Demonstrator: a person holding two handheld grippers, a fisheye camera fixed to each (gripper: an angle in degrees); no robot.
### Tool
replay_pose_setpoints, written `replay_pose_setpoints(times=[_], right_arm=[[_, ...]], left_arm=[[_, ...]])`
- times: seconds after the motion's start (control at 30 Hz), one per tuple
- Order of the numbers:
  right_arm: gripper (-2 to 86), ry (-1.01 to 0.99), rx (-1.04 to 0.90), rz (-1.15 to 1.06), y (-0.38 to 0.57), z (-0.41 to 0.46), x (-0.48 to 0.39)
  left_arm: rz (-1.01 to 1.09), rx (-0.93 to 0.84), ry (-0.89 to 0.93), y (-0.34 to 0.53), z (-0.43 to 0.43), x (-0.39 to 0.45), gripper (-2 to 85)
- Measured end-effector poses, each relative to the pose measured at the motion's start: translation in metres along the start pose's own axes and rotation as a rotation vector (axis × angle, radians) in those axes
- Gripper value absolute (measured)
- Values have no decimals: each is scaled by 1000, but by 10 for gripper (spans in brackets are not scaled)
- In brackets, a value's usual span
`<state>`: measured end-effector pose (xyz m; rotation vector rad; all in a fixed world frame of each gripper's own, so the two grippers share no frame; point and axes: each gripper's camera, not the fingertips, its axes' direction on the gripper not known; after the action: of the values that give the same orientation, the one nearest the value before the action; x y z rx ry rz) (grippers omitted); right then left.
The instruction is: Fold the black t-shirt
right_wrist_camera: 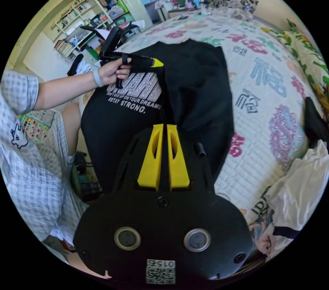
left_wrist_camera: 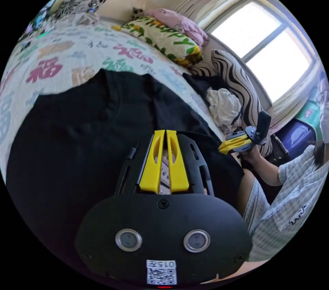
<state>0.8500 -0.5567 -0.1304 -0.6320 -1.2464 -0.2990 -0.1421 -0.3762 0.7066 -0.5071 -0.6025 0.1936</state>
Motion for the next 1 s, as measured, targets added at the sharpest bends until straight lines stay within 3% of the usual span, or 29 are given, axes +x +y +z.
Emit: replay_pose_setpoints(times=[0.17, 0.3, 0.4, 0.47, 0.57, 0.7, 0.87, 1.0], right_arm=[[66, 22, 53, 91, -5, 7, 6], [71, -23, 156, 142, -21, 15, 23], [62, -86, 27, 87, -38, 50, 20], [49, -85, -102, 68, -43, 78, 17], [11, -33, -85, 102, -41, 88, 17], [42, -90, 96, 338, -39, 77, 58], [79, -244, 255, 688, -36, 101, 121], [24, -288, 275, 803, -45, 134, 143]], left_arm=[[-133, 14, 59, 6, -18, -23, 112], [-111, 3, 102, 5, -22, -27, 118], [-99, 18, 47, 15, -33, -30, 102], [-70, -130, -25, 25, -28, -34, 81], [-41, -119, -131, 30, -49, -36, 72], [-28, 11, -31, 7, -65, -45, 100], [-105, -66, 28, -40, -23, -80, 106], [-167, -113, 34, -44, -1, -99, 29]])
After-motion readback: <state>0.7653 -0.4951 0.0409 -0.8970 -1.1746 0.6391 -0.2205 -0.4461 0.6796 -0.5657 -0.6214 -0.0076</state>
